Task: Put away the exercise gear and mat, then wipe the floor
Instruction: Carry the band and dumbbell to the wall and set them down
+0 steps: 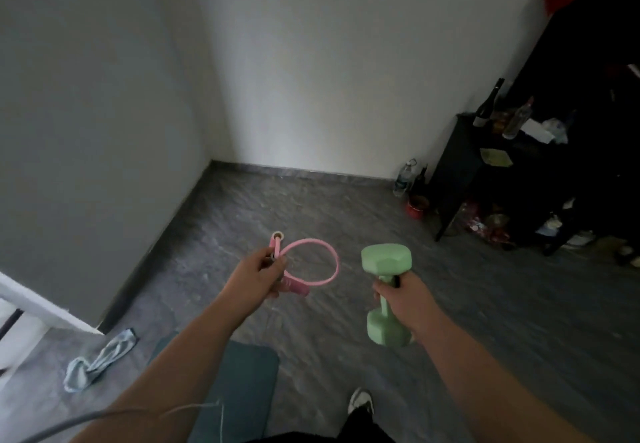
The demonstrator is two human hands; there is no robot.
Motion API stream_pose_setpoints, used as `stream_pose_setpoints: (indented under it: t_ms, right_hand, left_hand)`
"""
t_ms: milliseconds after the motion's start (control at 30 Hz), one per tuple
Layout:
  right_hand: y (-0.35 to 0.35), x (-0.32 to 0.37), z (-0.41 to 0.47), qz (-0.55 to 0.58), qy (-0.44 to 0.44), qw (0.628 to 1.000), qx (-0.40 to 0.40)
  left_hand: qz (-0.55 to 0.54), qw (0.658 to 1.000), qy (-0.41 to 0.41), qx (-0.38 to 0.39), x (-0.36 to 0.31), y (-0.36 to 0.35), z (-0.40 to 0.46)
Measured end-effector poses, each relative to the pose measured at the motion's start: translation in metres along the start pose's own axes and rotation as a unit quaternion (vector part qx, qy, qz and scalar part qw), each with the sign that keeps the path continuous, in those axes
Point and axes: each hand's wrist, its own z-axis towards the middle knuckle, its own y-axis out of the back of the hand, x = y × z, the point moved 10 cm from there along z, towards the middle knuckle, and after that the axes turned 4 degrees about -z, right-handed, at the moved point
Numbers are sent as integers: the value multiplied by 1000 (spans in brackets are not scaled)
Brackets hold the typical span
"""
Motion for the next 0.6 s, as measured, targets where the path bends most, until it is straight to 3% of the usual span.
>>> stream_pose_setpoints:
  t_ms: [333,600]
  right_hand:
    - [22,79,248,-42,44,997,41]
    - [-20,179,411,-81,90,988,97]
  left_hand:
    - [58,996,18,-61,-16,-10,246]
    - [84,986,-7,-141,-35,28,395]
